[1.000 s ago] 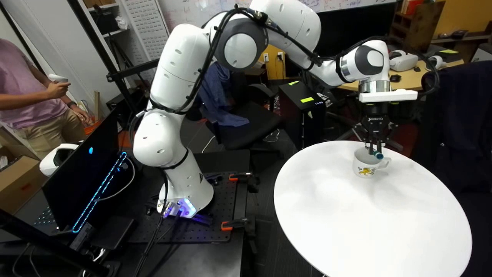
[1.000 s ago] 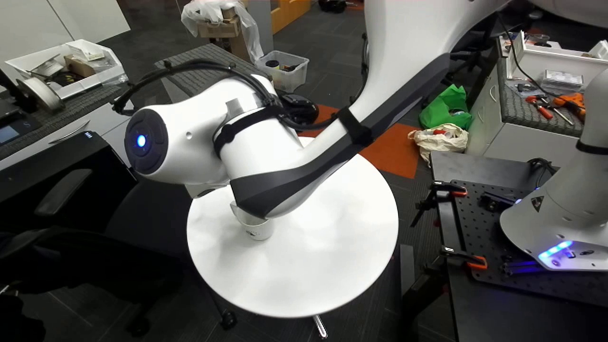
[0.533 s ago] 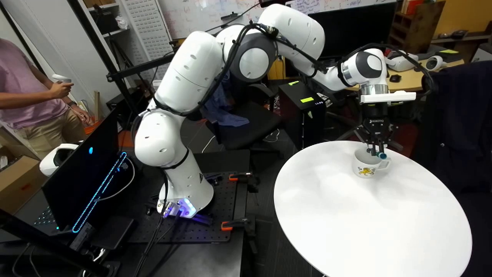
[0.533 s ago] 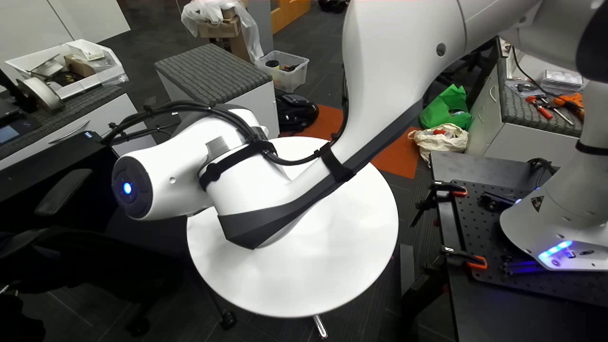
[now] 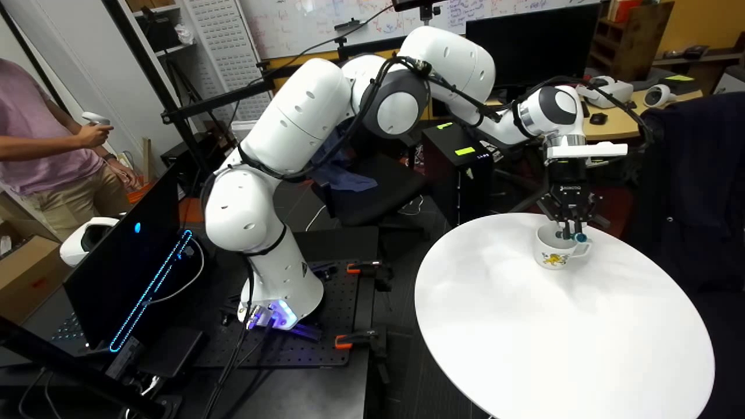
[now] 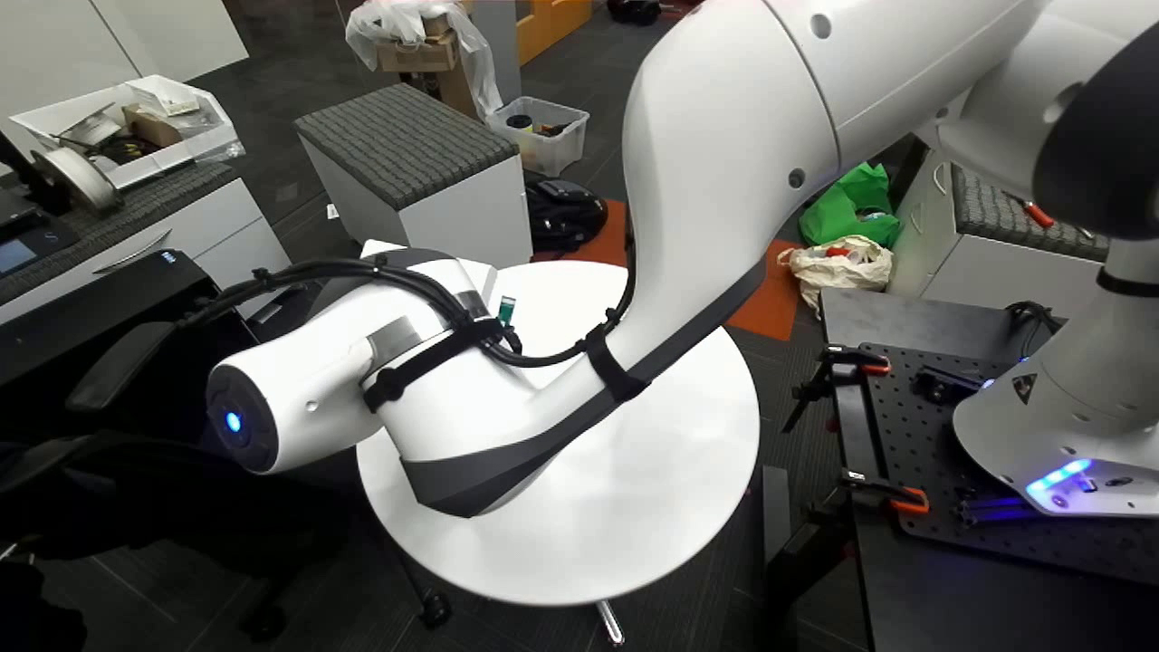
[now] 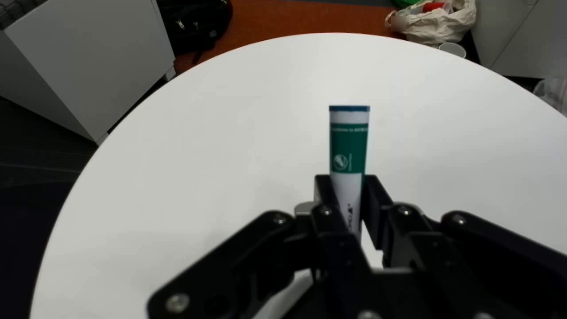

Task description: Put the marker in the mug

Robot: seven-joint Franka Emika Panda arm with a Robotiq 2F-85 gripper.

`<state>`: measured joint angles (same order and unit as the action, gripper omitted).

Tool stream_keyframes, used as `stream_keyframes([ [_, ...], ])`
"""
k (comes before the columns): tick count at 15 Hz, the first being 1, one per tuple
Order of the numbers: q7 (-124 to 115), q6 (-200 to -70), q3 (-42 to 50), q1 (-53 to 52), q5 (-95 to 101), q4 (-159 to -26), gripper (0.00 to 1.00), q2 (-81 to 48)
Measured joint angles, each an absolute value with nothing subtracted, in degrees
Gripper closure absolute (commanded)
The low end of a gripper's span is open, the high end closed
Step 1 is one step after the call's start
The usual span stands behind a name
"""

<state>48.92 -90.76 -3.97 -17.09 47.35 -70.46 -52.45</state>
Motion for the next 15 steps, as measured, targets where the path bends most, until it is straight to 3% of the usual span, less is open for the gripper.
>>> stream_keyframes([
  [15,50.6,-84.6,-4.0,-20.1,47.9,-61.3,0.95,-60.4],
])
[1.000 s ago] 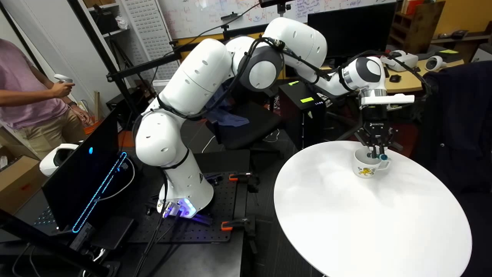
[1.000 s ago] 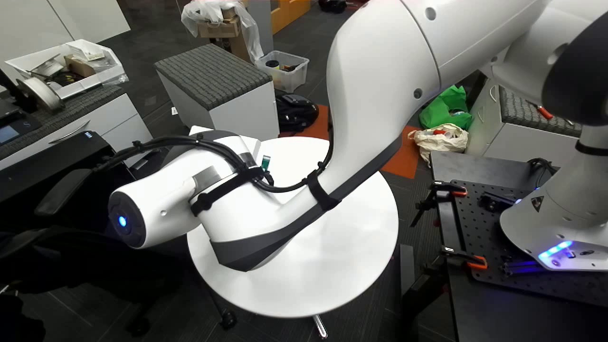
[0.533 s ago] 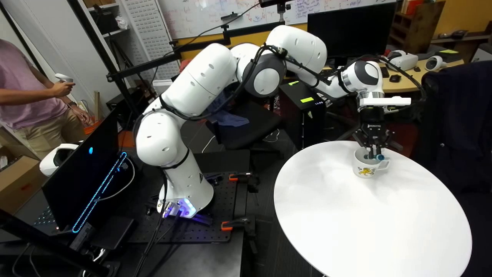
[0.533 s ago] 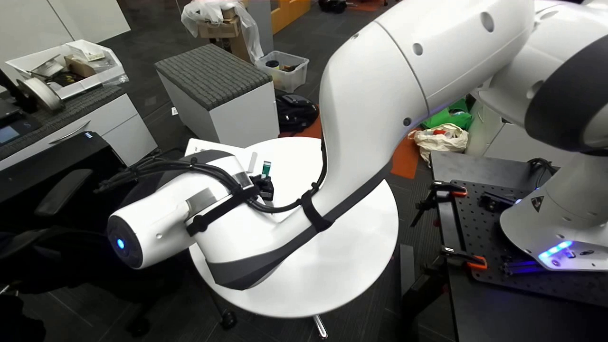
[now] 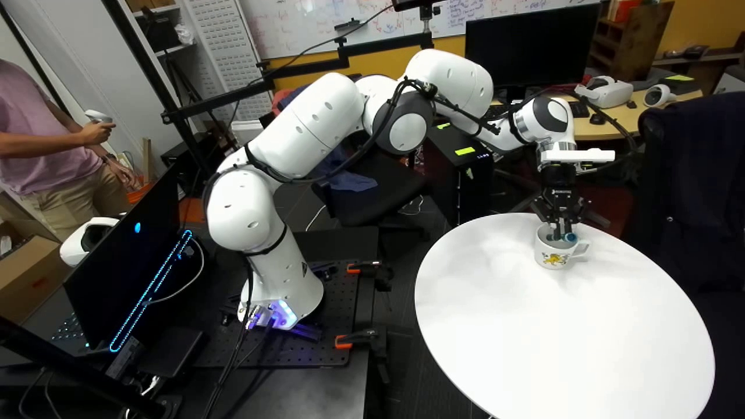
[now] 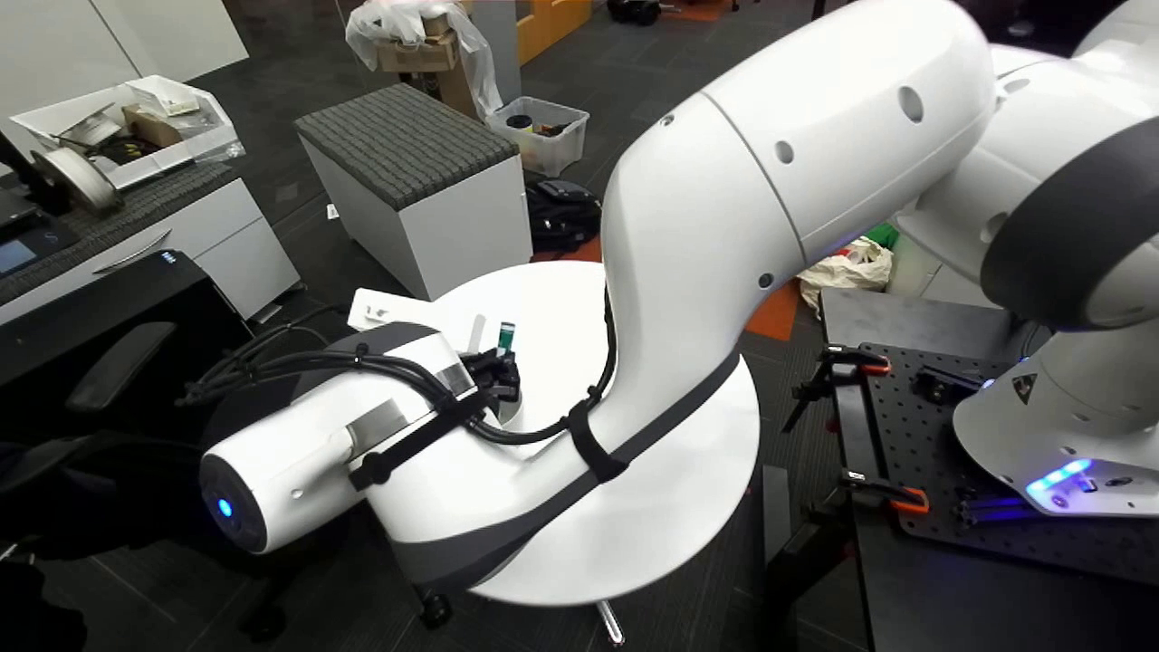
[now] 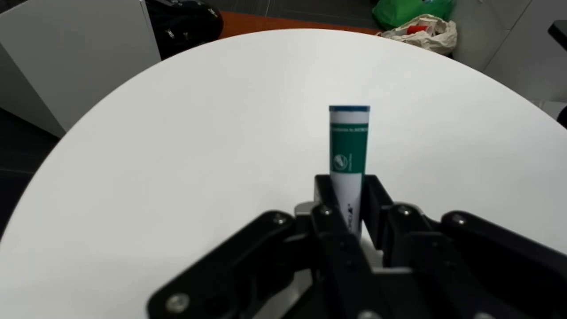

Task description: Put the marker in the mug

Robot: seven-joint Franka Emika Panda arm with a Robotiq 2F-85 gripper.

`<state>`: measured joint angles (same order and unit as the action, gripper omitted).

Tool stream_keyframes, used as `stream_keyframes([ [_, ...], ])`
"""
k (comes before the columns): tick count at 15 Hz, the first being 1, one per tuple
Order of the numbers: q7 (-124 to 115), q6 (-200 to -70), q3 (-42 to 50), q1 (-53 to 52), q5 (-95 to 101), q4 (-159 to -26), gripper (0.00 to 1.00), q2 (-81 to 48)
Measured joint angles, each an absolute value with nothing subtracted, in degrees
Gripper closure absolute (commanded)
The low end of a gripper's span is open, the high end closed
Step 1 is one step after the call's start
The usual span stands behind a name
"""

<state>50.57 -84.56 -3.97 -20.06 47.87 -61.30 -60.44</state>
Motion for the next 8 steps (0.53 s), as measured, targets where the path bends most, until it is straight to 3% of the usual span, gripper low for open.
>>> stream_keyframes([
  [1,50.6,-84.4,-4.0,-20.3,47.9,-60.8,0.54,-60.9],
  [3,50.6,-84.1,-4.0,-20.8,47.9,-59.8,0.47,-61.8],
  [8,50.6,-83.8,-3.9,-21.5,47.9,-57.4,0.1,-63.4],
])
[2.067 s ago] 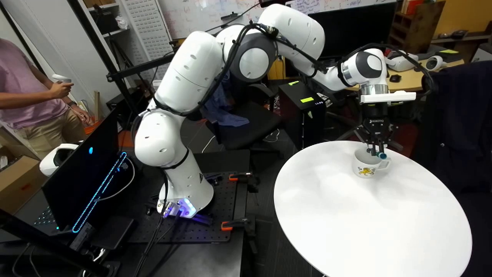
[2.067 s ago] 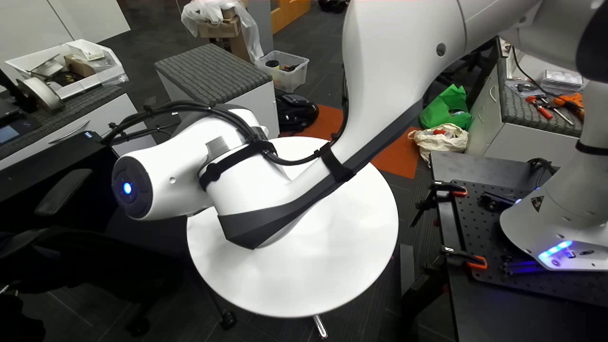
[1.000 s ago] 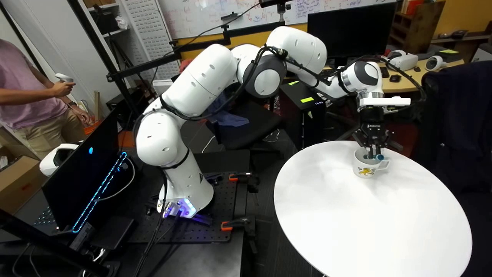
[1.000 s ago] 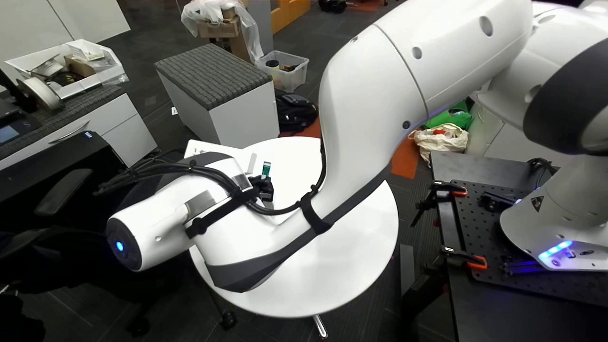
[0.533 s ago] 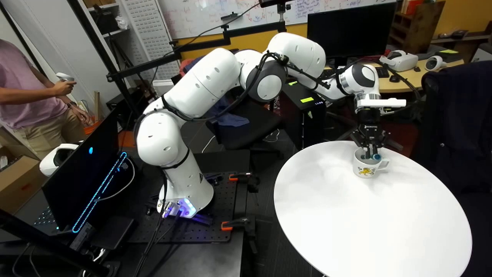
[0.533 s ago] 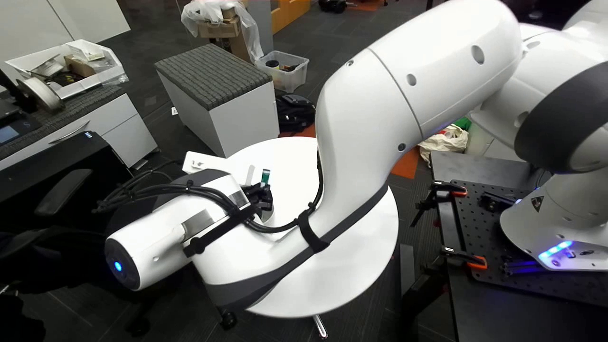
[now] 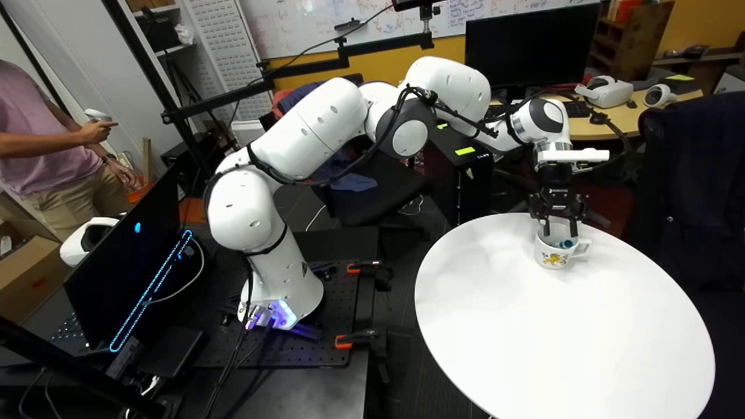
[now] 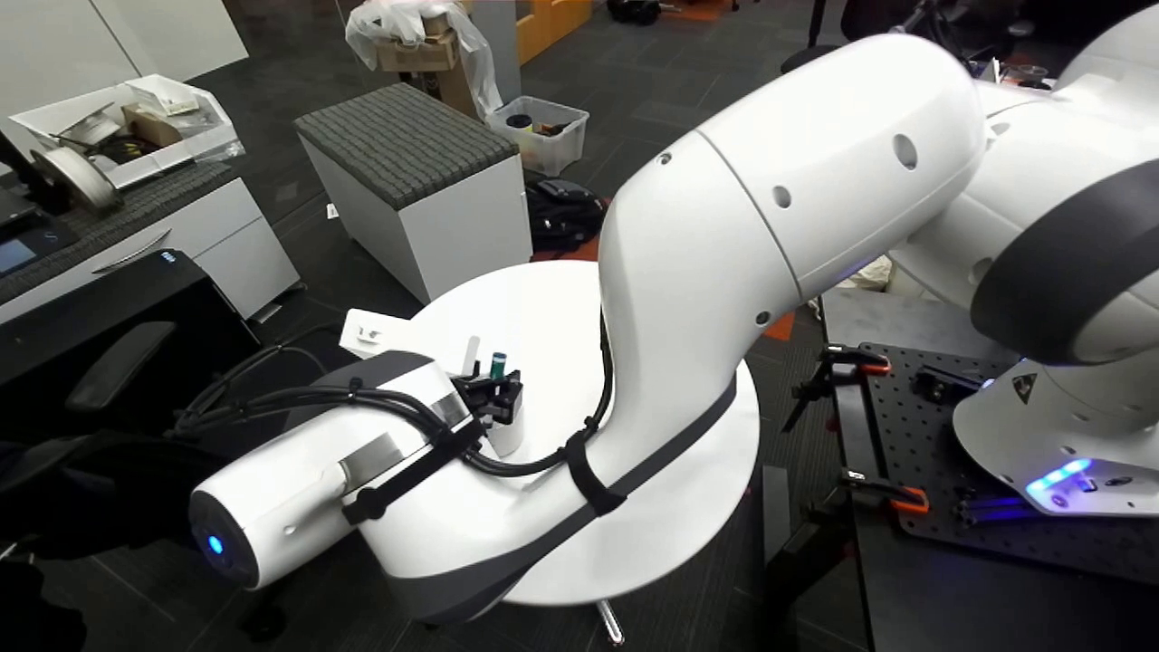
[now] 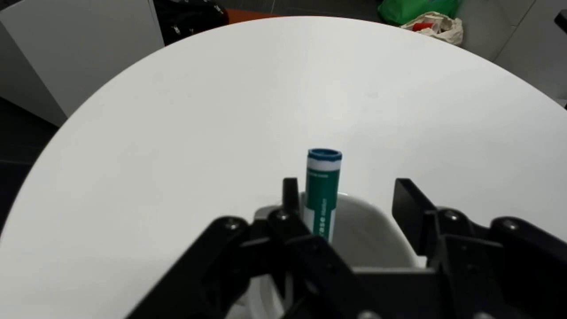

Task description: Put the marker in the mug

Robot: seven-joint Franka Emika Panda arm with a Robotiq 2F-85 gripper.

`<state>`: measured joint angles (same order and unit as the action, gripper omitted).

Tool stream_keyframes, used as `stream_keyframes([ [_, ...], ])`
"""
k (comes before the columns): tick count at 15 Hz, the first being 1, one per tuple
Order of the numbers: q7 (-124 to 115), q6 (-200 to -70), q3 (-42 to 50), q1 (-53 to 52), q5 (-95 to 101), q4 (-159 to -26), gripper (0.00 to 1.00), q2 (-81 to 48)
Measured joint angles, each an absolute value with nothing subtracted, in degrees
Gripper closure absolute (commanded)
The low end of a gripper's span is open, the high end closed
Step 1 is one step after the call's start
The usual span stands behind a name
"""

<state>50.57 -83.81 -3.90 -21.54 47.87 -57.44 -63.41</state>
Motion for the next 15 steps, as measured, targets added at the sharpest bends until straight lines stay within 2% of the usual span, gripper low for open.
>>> stream_keyframes([
  [1,50.6,-83.7,-3.8,-21.5,47.9,-57.0,0.02,-63.5],
  [2,50.6,-83.6,-3.7,-21.5,47.9,-56.7,0.0,-63.6],
  [9,50.4,-80.5,-2.8,-21.5,48.0,-54.4,0.0,-62.8],
  [15,48.2,-79.1,-2.0,-20.4,47.5,-55.1,0.0,-56.6],
])
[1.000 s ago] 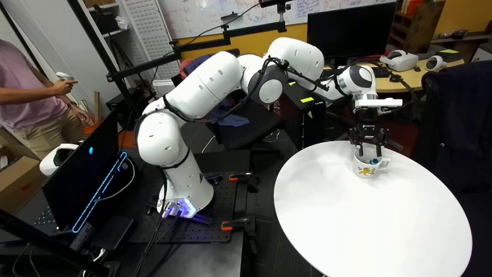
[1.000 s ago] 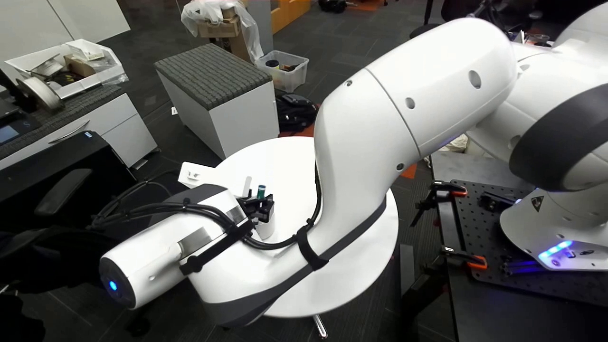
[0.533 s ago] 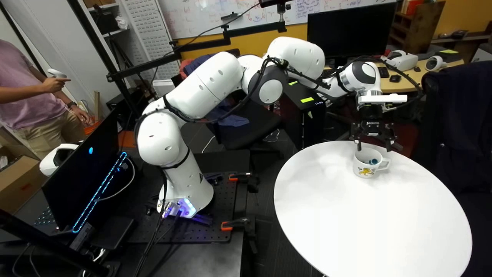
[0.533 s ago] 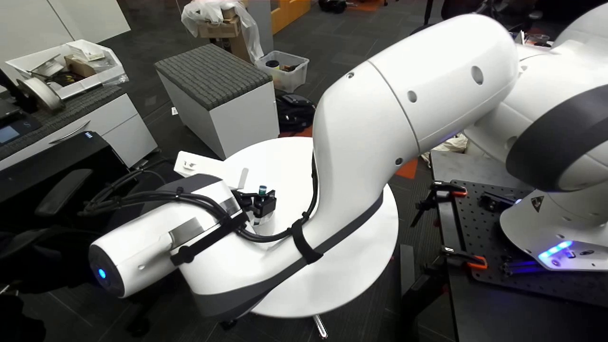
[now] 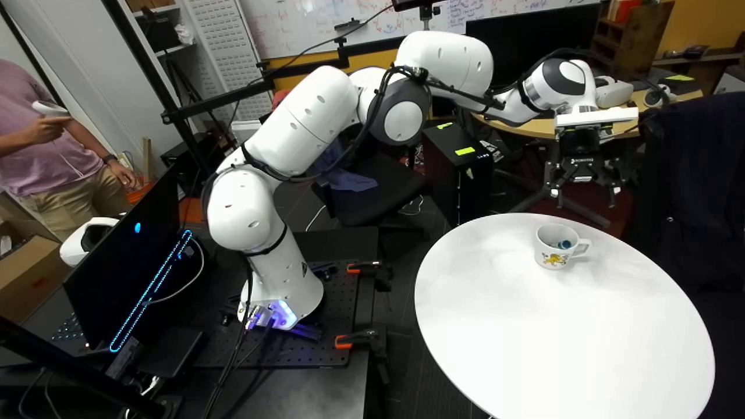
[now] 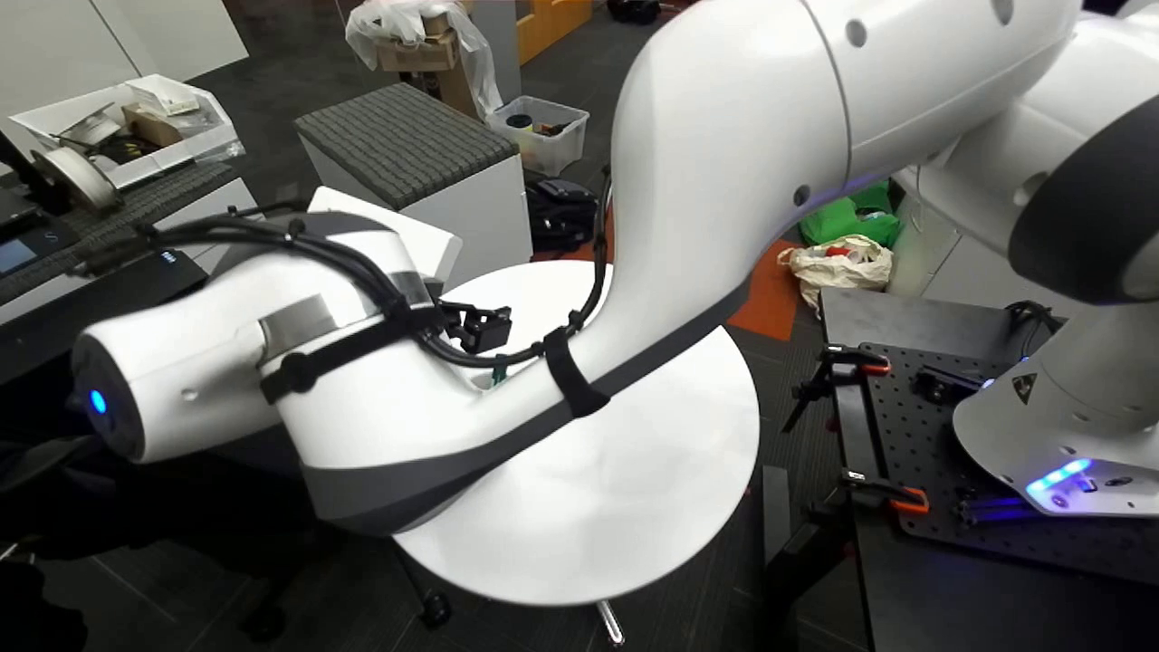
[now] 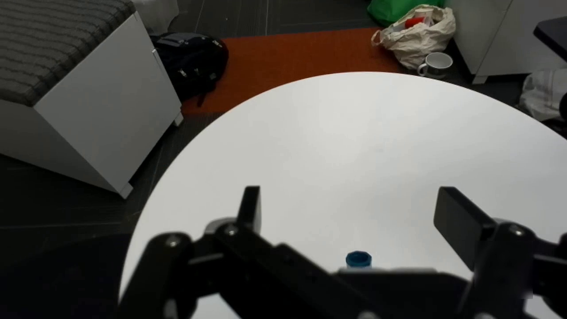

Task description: Put the marker in the mug

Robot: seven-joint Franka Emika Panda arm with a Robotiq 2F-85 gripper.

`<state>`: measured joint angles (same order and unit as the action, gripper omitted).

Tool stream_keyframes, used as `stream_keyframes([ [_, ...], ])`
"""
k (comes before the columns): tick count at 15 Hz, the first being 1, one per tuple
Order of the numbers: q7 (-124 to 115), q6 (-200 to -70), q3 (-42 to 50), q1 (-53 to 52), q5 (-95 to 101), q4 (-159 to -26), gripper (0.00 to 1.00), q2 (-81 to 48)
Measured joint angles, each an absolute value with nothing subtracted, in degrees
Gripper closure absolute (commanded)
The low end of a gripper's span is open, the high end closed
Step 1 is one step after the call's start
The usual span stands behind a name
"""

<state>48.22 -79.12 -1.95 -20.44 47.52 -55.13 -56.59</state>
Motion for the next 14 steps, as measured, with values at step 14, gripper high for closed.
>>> stream_keyframes([
  [14,39.4,-104.9,-3.2,-2.1,34.2,-81.9,0.0,-29.4],
])
